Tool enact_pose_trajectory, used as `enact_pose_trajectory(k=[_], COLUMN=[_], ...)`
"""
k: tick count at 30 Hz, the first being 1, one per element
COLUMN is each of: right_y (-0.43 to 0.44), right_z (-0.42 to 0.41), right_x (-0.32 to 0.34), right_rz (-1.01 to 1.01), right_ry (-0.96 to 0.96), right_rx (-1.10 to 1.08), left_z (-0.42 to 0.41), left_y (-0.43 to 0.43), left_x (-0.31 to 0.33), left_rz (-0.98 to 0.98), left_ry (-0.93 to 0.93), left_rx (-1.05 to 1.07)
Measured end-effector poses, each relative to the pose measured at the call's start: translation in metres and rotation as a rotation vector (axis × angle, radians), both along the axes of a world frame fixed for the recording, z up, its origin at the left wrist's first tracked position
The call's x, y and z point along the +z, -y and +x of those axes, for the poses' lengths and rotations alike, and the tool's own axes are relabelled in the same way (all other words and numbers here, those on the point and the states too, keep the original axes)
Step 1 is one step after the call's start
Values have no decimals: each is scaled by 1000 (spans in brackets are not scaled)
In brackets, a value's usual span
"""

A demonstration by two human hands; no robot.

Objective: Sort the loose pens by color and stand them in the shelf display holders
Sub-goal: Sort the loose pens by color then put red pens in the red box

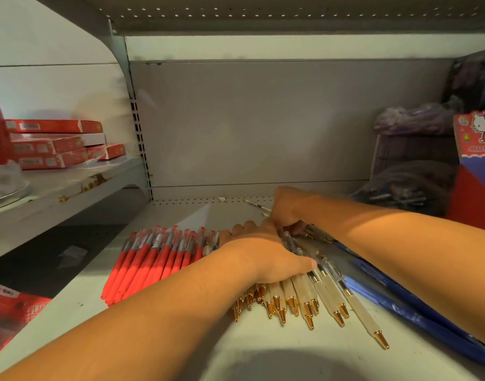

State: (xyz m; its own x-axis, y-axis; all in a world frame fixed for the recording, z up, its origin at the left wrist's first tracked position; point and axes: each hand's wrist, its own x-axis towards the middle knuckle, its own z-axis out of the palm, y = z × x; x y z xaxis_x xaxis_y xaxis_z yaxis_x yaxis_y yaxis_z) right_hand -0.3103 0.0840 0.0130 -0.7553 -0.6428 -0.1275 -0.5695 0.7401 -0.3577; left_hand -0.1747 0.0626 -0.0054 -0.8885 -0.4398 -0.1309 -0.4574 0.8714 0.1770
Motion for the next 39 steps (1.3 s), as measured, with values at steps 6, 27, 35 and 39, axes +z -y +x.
enact_pose_trajectory(k=[6,27,35,39], right_y=[-5,-104,-165,-175], right_z=[-19,32,37,40], right_x=[15,14,22,13], right_rz=[-393,-325,238,306], right_ry=[-85,331,59,33], right_rx=[-78,151,501,532], left_z=[1,-1,-1,0], left_y=[-1,5,3,3], left_x=[1,-1,1,1], left_rz=[0,74,-47,-23], left_ry=[8,-45,-56,-64], left_rx=[-2,-105,-365,-435])
